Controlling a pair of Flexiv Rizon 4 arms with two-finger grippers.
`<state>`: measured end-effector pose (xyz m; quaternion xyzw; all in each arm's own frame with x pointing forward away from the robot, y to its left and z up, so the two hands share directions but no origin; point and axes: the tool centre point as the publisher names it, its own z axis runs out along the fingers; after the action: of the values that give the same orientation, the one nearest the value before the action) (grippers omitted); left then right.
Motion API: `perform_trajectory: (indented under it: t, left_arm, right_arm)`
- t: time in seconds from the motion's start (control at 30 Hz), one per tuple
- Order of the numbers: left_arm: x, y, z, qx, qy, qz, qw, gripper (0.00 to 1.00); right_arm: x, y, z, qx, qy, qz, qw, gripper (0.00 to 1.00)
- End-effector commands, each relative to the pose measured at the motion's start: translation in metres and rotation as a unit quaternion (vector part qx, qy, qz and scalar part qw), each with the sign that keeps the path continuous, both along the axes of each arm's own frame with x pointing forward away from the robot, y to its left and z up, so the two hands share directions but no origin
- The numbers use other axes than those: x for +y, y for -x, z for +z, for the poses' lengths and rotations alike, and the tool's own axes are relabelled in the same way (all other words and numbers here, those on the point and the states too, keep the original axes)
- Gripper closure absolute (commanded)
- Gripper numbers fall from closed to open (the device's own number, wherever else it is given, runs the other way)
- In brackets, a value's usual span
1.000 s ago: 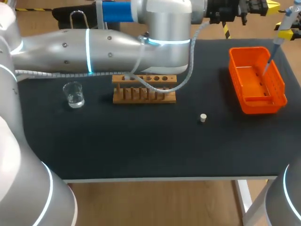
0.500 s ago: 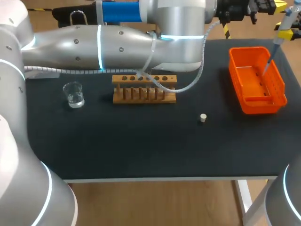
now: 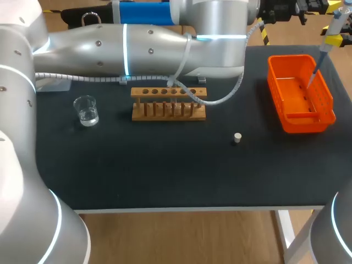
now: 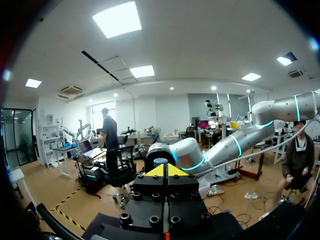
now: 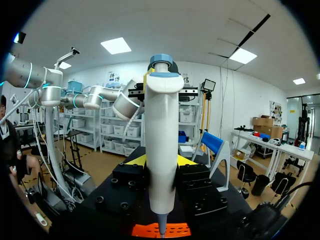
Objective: Invert the test tube, pick up the pipette, mount the tip to pipette, aspirate from beaker and dispense into the tube, eject the tip, return the pipette, and cap with the stopper.
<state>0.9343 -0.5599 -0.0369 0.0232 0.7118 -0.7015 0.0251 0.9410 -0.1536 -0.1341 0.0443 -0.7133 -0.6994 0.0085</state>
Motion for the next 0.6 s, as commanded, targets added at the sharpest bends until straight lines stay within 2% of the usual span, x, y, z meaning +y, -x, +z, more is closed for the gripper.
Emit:
perform_trajectory:
  t: [0.03, 0.6]
  left_arm:
    - [-0.0048, -0.0040, -0.0020, 0.000, 0.002, -0.002, 1.000, 1.00]
    - [-0.0104, -0.0036, -0.0080, 0.009, -0.010, -0.007, 1.000, 1.00]
  right_arm:
    - [0.0003, 0.0008, 0.0011, 0.000, 0.001, -0.001, 1.000, 1.00]
    - [0.0003, 0.0008, 0.0011, 0.000, 0.001, -0.001, 1.000, 1.00]
